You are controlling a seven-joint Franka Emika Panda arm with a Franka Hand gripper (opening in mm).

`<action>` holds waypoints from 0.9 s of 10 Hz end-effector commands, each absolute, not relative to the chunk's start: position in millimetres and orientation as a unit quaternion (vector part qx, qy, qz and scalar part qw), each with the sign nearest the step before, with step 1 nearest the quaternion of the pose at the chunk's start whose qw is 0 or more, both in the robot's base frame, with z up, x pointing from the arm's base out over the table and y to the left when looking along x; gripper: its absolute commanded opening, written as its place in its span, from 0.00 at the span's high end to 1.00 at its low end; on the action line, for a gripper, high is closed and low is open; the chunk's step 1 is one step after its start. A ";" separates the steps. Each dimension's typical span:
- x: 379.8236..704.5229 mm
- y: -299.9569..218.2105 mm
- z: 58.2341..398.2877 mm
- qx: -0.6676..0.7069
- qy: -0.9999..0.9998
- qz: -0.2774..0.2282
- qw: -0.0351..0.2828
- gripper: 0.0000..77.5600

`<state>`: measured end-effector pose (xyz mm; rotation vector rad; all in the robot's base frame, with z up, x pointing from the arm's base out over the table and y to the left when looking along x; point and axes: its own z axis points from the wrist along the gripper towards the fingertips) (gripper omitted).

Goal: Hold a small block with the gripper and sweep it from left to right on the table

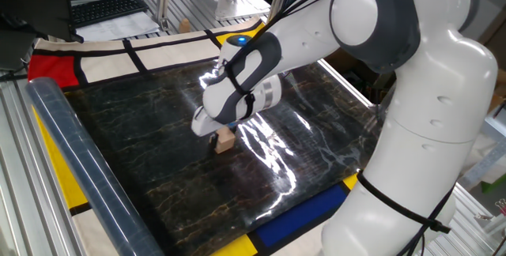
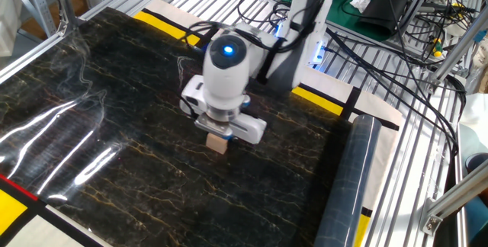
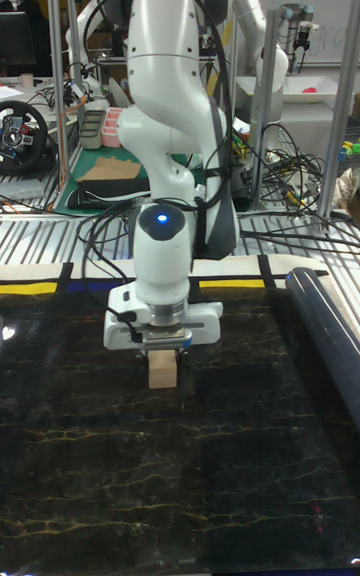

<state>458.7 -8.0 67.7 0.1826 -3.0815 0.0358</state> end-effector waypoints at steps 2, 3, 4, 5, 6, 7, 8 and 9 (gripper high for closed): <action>430.5 71.2 61.4 0.025 -0.999 0.003 0.036 0.99; 428.6 76.8 62.3 0.021 -0.999 0.001 0.037 0.99; 422.9 93.6 66.9 0.010 -0.999 -0.012 0.039 0.99; 420.2 100.0 70.7 0.001 -0.999 -0.020 0.040 0.99; 420.0 101.0 72.6 -0.004 -0.999 -0.029 0.043 0.99; 427.0 94.8 82.1 -0.002 -0.998 -0.031 0.050 0.99; 431.3 90.7 88.0 0.002 -0.998 -0.025 0.052 0.99; 449.0 67.8 112.5 0.029 -0.998 0.015 0.059 0.99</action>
